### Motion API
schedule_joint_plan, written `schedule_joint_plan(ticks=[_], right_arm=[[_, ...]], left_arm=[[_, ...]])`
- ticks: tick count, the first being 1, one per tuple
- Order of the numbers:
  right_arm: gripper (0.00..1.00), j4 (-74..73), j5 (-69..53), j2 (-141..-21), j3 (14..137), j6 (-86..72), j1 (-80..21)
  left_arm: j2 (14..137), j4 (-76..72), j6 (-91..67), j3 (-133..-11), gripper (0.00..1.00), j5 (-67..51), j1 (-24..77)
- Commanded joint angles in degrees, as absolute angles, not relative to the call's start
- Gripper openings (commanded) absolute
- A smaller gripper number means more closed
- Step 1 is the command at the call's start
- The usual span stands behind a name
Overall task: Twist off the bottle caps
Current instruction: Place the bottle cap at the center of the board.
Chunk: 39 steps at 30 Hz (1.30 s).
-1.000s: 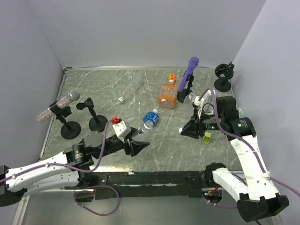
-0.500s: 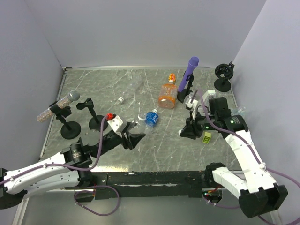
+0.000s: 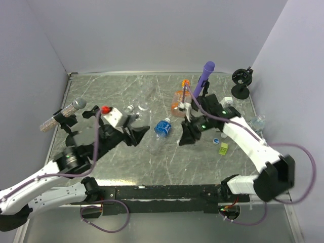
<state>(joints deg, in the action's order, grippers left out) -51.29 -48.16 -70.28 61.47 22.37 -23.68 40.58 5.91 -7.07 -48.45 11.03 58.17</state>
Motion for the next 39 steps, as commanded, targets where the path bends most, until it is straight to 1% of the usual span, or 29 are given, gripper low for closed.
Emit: schedule_joint_plan(ticks=[1,5,8,11,15,21,24,30,33,39], right_arm=[[0.29,-42.1,-50.8,-83.4,73.7,9.4,-26.3],[0.29,-34.1,-46.5,-95.3,84.3,-3.8,-31.1],[0.29,-30.2,-41.8,-104.6,93.0,-13.2,-35.4],[0.27,-30.1,-43.3,-112.7,102.1,-17.0,-38.7],[0.26,-23.0,-43.0,-110.8,99.9,-19.1,-38.9],[0.27,-23.2,-42.0,-108.6,97.4,-16.8,-38.7],[0.27,-23.4,-40.3,-111.6,98.3,-16.1,-39.1],[0.28,-22.4,-38.6,-119.9,105.7,-18.0,-40.0],[0.29,-22.4,-36.5,-124.4,111.6,-19.4,-40.7],[0.29,-19.2,-33.2,-132.9,119.7,-25.9,-42.0]], left_arm=[[38.0,11.6,-4.4,-57.8,0.16,12.0,57.9],[36.8,14.6,-4.4,-60.4,0.16,12.7,57.9],[36.1,14.7,-4.8,-59.9,0.16,13.3,57.9],[35.5,14.2,-5.3,-58.6,0.16,13.9,57.8],[34.6,14.4,-5.8,-57.9,0.16,13.4,57.9],[33.9,13.6,-6.0,-55.4,0.16,12.8,57.8],[34.5,14.5,-6.2,-55.6,0.16,12.6,57.9],[33.4,16.2,-7.9,-55.0,0.16,12.9,57.9],[32.4,16.9,-8.6,-54.0,0.16,14.0,57.9],[31.7,17.1,-10.3,-51.9,0.16,15.6,57.8]])
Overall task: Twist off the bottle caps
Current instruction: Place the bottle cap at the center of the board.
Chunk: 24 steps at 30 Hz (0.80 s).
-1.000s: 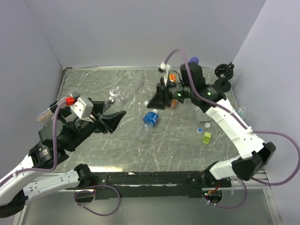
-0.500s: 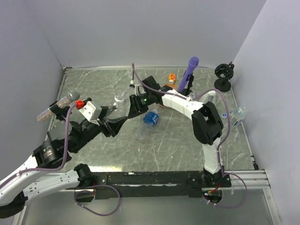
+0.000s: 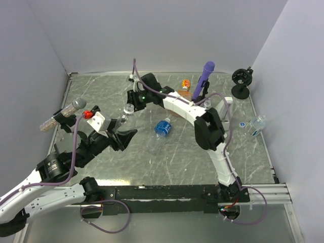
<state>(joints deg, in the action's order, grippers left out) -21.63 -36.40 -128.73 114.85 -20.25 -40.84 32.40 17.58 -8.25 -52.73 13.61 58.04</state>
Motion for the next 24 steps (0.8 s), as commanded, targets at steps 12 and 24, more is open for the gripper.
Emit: schedule_joint_plan(ticks=[12,24], right_arm=[[0.41,-17.9,-25.9,-141.4,125.7,-32.7,-42.3],[0.59,-17.1,-29.0,-137.0,122.7,-27.6,-41.7]], left_arm=[[30.4,18.1,-11.5,-50.4,0.16,17.4,57.8],[28.3,19.2,-13.5,-51.1,0.16,16.7,57.8]])
